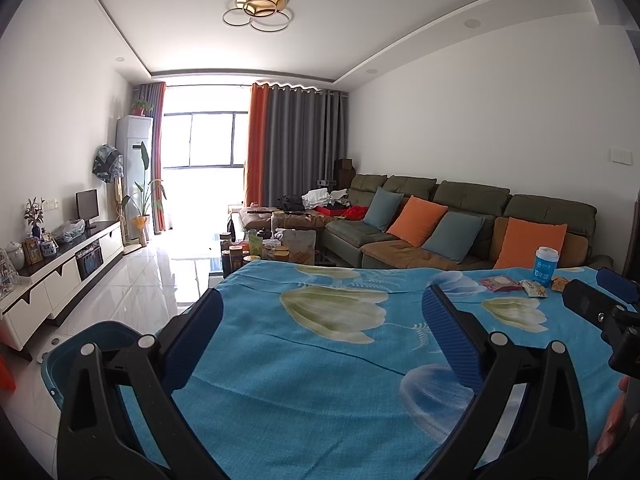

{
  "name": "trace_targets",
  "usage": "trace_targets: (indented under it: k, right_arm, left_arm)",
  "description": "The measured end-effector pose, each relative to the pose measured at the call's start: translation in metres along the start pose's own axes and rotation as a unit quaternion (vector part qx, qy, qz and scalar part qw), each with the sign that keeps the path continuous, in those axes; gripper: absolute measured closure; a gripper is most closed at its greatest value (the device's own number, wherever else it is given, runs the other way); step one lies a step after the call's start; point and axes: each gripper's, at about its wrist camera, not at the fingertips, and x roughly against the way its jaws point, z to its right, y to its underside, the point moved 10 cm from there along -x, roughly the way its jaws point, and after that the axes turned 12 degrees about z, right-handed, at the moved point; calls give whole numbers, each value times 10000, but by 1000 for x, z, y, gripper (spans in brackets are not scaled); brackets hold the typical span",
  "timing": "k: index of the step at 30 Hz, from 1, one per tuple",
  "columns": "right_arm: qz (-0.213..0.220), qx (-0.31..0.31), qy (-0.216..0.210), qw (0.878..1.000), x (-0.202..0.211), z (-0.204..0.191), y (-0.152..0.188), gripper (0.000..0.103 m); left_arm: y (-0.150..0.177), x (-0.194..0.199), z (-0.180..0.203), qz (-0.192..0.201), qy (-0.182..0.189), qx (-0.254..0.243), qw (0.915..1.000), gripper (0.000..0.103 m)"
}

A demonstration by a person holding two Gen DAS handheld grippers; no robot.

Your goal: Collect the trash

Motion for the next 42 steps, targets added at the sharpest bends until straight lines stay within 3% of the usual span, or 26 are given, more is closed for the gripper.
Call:
trace_targets:
  k: [42]
  right_arm:
    - [-3,22,-8,10000,1,-6,2,7]
  left_arm:
    - [1,1,-5,-82,-33,-4,10000,5]
